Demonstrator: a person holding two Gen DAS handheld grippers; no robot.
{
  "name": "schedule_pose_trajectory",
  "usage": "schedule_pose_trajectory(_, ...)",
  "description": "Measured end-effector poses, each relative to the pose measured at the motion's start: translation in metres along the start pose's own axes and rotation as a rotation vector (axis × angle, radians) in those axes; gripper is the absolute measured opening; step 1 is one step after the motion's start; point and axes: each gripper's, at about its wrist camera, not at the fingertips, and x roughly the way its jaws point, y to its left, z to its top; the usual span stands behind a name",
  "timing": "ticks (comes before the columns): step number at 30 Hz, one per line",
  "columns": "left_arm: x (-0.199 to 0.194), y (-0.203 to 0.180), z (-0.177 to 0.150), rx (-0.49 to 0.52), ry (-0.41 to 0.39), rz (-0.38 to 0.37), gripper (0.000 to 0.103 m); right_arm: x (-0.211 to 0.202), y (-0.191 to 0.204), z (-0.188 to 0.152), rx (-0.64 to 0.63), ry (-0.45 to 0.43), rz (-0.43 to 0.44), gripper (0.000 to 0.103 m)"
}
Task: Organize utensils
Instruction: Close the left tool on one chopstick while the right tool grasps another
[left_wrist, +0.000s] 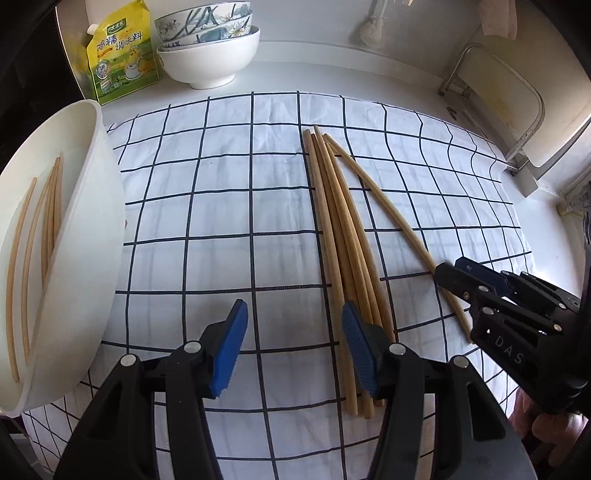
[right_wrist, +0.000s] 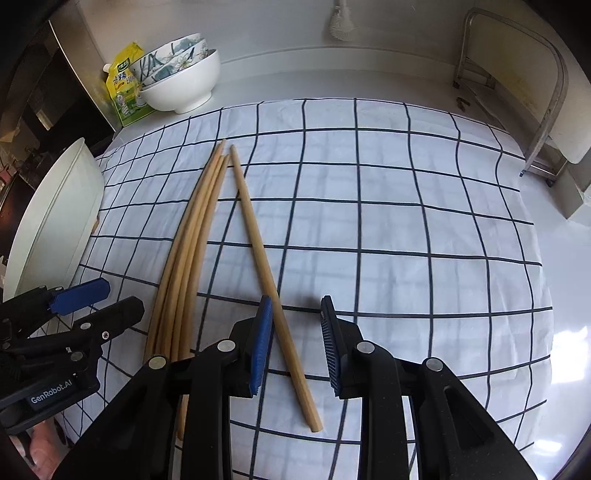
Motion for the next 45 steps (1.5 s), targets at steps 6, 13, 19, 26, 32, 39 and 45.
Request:
schedule_pose_trajectory(6, 0.008, -0.005, 0.001, 0.010, 0.001, 0.023, 0.053, -0.005, -0.003, -0.002, -0.001, -0.010, 0.023, 0.025)
schedule_pose_trajectory(13, 0.013, -0.009, 0.003, 0.026, -0.016, 0.060, 0.058, -0.007, -0.003, -0.001, -0.002, -0.017, 0.033, 0.025)
schedule_pose_trajectory(19, 0.014, 0.000, 0.002, 0.018, -0.018, 0.108, 0.058, -0.007, -0.001, 0.000, -0.018, -0.020, 0.041, 0.025)
schedule_pose_trajectory(26, 0.012, 0.006, 0.004, 0.007, -0.031, 0.116, 0.057, 0.003, 0.004, 0.007, -0.060, -0.008, 0.049, 0.026)
schedule_pose_trajectory(32, 0.018, 0.002, 0.015, 0.004, -0.047, 0.119, 0.057, 0.013, 0.011, 0.017, -0.110, -0.006, 0.024, 0.026)
schedule_pose_trajectory(39, 0.021, -0.002, 0.023, -0.001, -0.059, 0.116, 0.033, 0.021, 0.029, 0.022, -0.192, -0.032, -0.021, 0.026)
schedule_pose_trajectory(45, 0.021, -0.007, 0.024, 0.017, -0.053, 0.093, 0.008, 0.021, 0.031, 0.022, -0.195, -0.036, -0.004, 0.006)
